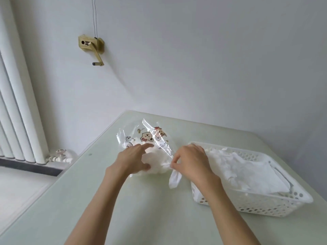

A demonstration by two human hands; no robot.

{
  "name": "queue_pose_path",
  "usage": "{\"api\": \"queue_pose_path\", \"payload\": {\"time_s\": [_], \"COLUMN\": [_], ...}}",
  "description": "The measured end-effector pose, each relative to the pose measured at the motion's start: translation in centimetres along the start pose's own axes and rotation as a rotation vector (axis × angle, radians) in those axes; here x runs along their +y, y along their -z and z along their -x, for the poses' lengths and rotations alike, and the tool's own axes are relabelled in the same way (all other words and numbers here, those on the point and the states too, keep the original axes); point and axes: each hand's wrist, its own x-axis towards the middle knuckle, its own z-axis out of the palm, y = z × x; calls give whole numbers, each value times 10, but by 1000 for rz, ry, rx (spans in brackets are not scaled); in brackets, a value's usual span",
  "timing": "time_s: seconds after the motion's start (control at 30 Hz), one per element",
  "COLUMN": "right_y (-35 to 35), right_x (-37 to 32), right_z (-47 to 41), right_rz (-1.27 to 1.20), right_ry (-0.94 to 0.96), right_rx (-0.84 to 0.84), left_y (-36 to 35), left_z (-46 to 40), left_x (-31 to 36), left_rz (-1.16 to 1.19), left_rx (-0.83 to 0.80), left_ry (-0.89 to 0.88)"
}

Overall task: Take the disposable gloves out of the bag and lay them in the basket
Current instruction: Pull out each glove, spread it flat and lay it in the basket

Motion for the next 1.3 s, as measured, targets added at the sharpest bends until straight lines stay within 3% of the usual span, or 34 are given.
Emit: {"api": "queue_pose_path", "payload": {"time_s": [0.17,0.33,0.47,0.6,0.7,0.87,0.97,1.03,1.17,1.23,1.3], "right_y": [18,23,31,39,48,59,61,56,47,59,78], "right_x": [2,11,28,37,42,46,50,56,71,69,61], "right_z": [3,2,1,-1,3,8,9,8,3,9,21], "right_rz": [-156,-537,-693,-858,-1190,-1790,-1992,-1841,-1073,-843,-830], "right_ry": [-32,-138,-173,-253,-278,-267,-309,-344,-455,-329,-136], "right_rx": [152,327,224,303,184,-53,-56,37,296,401,388], "left_y": [11,14,10,17,36,58,55,57,63,66,67], "left_z": [3,3,6,8,17,35,29,30,31,31,31], "left_x": [11,13,15,17,26,60,73,80,85,86,87], "left_rz": [159,99,20,26,70,369,708,837,887,902,899], "left_rx": [123,53,-26,-148,-242,-278,-124,-36,142,197,198], "left_ry": [58,110,107,93,-42,-188,-251,-203,-79,11,71]}}
